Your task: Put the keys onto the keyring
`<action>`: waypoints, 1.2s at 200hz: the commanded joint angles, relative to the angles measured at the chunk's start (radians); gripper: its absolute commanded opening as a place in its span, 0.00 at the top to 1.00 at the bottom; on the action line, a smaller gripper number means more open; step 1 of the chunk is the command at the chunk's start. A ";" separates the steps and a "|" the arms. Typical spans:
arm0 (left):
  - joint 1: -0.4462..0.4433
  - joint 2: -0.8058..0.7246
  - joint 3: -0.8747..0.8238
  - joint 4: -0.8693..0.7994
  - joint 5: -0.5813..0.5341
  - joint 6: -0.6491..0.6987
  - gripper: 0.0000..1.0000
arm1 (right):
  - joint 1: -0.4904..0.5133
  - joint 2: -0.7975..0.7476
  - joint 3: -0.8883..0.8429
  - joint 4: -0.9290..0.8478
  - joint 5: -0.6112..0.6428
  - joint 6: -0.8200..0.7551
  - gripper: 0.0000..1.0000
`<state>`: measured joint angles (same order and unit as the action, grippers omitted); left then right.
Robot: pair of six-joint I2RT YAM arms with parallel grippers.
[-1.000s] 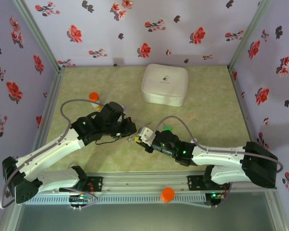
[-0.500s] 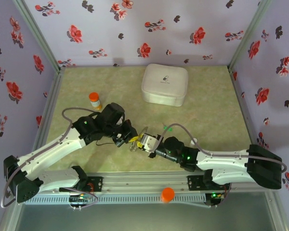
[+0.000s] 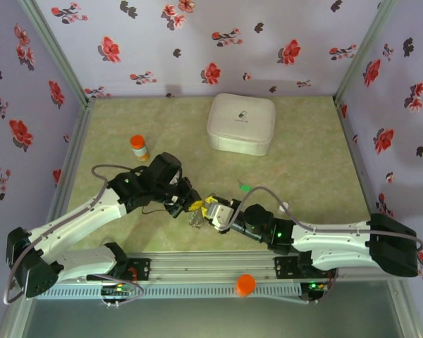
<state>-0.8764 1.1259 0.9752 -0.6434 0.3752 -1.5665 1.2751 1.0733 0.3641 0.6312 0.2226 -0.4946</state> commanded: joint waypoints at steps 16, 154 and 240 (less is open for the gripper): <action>0.007 -0.023 -0.017 0.036 0.030 -0.047 1.00 | 0.008 -0.010 0.003 0.024 0.024 -0.027 0.77; 0.118 -0.108 0.026 0.139 -0.126 0.482 0.56 | -0.016 -0.045 0.044 -0.111 -0.007 0.023 1.00; 0.126 -0.372 -0.355 0.664 -0.184 1.781 0.49 | -0.239 -0.196 0.163 -0.426 -0.435 0.128 1.00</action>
<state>-0.7494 0.8101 0.7418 -0.2089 0.1150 -0.2119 1.0664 0.9466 0.4751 0.3042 -0.0467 -0.3988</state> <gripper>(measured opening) 0.508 0.064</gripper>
